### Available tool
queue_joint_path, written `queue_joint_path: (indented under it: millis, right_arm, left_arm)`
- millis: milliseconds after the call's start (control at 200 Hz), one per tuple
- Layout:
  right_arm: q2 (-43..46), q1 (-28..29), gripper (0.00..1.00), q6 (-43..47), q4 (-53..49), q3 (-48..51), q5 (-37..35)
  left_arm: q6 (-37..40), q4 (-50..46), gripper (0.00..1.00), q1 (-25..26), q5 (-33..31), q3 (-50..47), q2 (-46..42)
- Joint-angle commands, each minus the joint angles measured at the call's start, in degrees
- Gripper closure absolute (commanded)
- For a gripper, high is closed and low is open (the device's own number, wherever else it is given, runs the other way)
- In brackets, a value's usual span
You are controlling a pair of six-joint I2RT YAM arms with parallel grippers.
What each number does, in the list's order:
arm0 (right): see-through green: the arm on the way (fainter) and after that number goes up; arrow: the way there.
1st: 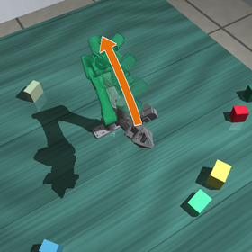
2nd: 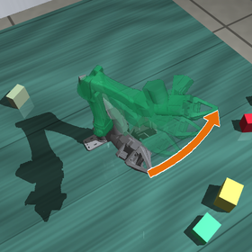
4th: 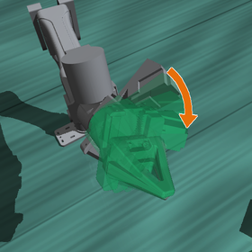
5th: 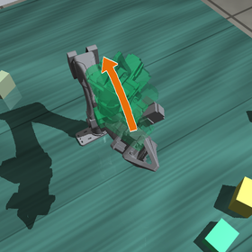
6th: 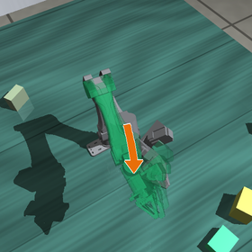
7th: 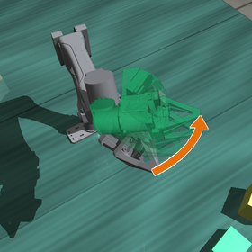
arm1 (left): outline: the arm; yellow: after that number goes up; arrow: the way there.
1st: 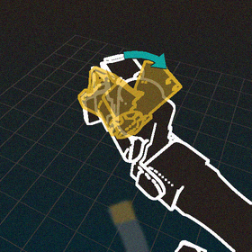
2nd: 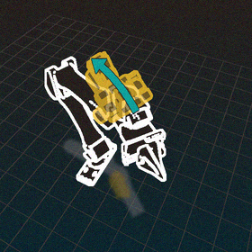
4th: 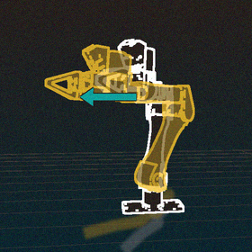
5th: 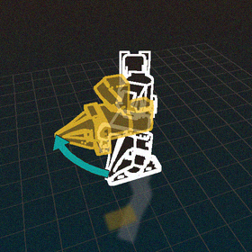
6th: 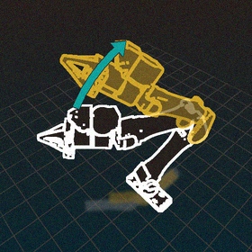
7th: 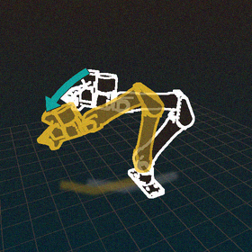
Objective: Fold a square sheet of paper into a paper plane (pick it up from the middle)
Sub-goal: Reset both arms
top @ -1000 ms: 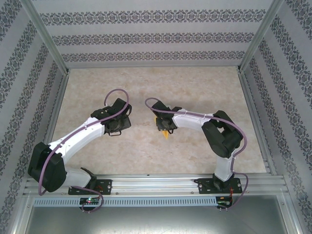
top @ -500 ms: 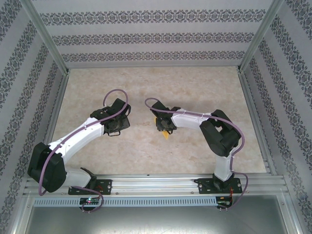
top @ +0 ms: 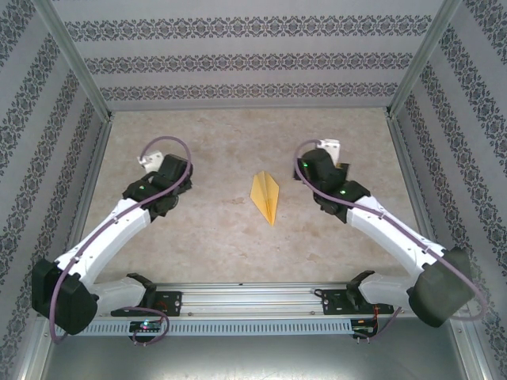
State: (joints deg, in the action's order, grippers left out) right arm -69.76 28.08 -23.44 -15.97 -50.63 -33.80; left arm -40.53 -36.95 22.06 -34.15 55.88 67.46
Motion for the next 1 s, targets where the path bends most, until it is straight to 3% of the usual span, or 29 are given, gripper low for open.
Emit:
queue_joint_path:
  millis: [0,145,215,290,390,480,560,644,674,739,804,854,899,954,994]
  right_arm:
    - [-4.01,-8.15,0.03,9.74,8.7,6.38,-3.47]
    - [-11.49,-15.91,0.03,16.61,18.16,7.85,4.98]
    - [-14.28,-16.42,0.03,21.29,28.49,10.57,7.45]
    - [-17.66,-16.56,0.02,27.05,40.84,13.6,11.86]
    - [-18.54,-17.36,0.02,28.02,42.57,13.94,14.24]
    - [-14.35,-20.9,0.03,26.4,48.82,20.15,23.66]
    - [-12.48,-24.91,0.03,23.44,63.81,29.41,29.73]
    - [-20.16,-26.2,0.03,22.83,85.2,35.74,32.55]
    - [-18.32,-25.99,0.02,23.25,81.33,34.84,32.7]
    - [-15.24,-25.06,0.03,24.08,66.44,29.56,30.91]
    - [-17.84,-25.81,0.02,21.87,71.15,29.6,28.41]
    - [-16.87,-25.97,0.02,21.24,69.06,29.23,26.75]
    - [-15.96,-26.0,0.02,21.26,65.85,28.58,26.7]
    - [-17.02,-25.94,0.02,21.31,69.03,29.26,26.55]
    - [-16.59,-25.88,0.02,21.34,68.39,29.21,26.29]
  left_arm:
    - [7.69,6.2,0.0,-5.75,-10.28,-4.02,0.76]
    - [18.71,23.84,0.0,-10.89,-13.54,-14.34,3.02]
    - [25.16,36.61,0.0,-12.82,-10.15,-20.53,3.55]
    - [26.12,47.86,0.0,-15.26,-5.4,-25.84,4.63]
    - [28.58,61.41,0.0,-17.51,0.45,-29.79,8.53]
    - [31.76,70.46,0.0,-18.32,5.68,-31.1,11.43]
    - [35.03,78.61,0.0,-18.42,11.05,-32.23,14.68]
    - [37.46,82.93,0.0,-18.46,15.98,-32.22,18.74]
    - [37.51,79.92,0.0,-18.51,18.14,-31.44,18.09]
    - [39.35,83.07,0.0,-18.61,22.48,-32.25,19.69]
    - [38.51,92.05,0.0,-20.26,23.93,-34.45,23.59]
    - [37.62,84.28,0.0,-20.38,24.43,-32.87,21.26]
    - [38.06,89.77,0.0,-20.48,24.02,-33.93,22.88]
    - [37.55,85.28,0.0,-20.48,24.36,-33.08,21.47]
    - [38.24,88.78,0.0,-20.41,24.06,-33.84,22.43]
